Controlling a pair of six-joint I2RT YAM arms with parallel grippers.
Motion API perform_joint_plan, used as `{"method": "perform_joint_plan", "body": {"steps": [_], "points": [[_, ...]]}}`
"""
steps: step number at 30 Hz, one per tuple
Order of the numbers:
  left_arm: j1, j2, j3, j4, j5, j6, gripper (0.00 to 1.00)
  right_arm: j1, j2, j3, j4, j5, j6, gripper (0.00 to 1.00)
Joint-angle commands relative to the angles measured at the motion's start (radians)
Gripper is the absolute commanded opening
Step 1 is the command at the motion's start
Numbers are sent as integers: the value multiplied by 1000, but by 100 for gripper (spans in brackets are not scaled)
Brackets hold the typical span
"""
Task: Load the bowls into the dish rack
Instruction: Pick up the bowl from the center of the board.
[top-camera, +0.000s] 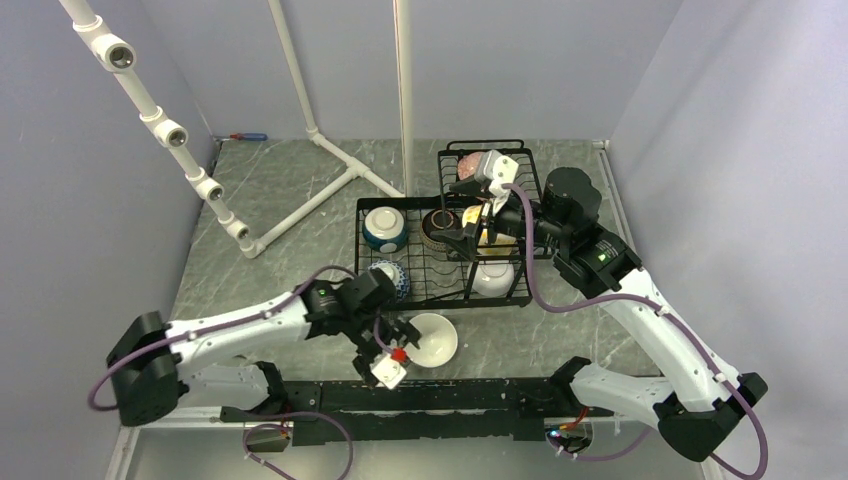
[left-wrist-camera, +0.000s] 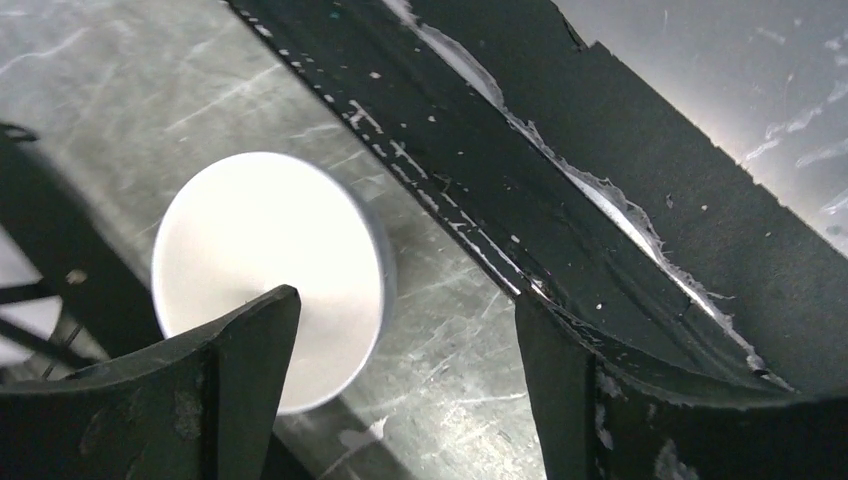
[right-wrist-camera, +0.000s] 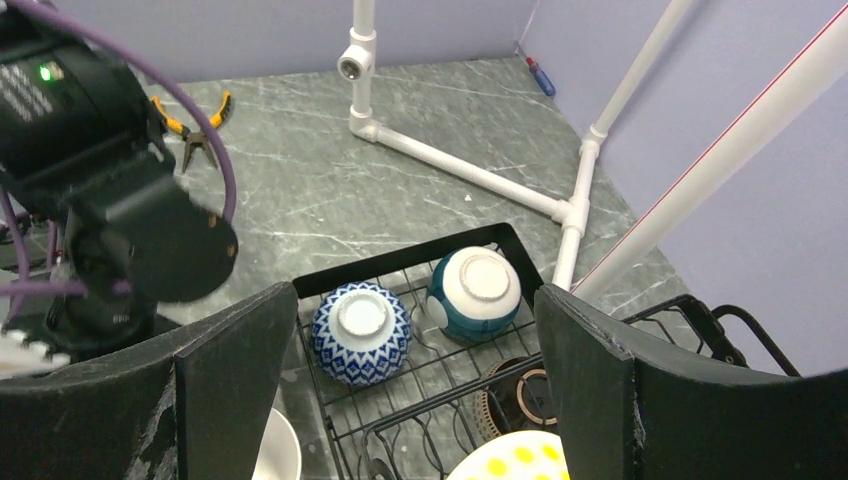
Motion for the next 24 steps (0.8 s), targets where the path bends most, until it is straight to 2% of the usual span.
{"method": "perform_joint_plan", "body": {"steps": [1,3,6,13,15,17,18,21,24], "points": [[-95,100,55,35,-113,53,83,-3,-20,0,42,16,9,93],[-128,153,62,69,-148,46,80,-3,-21,1,37,20,8,93],[-169,232,76,111,-205,15,69,-3,-24,1,35,23,7,93],[-276,387,130,229,-448,-182,49,-3,-25,1,38,21,8,93],[-293,426,156,213,-507,-211,32,-2,-24,3,36,20,7,93],[-303,446,182,182,-544,-224,8,-4,-24,5,32,21,5,93],[-307,440,189,174,-557,-232,3,-3,-26,4,30,21,2,92],[-307,375,166,201,-547,-243,3,-3,-30,1,28,22,-6,93],[-308,282,147,223,-473,-240,3,-2,-34,-3,26,7,-27,93]]}}
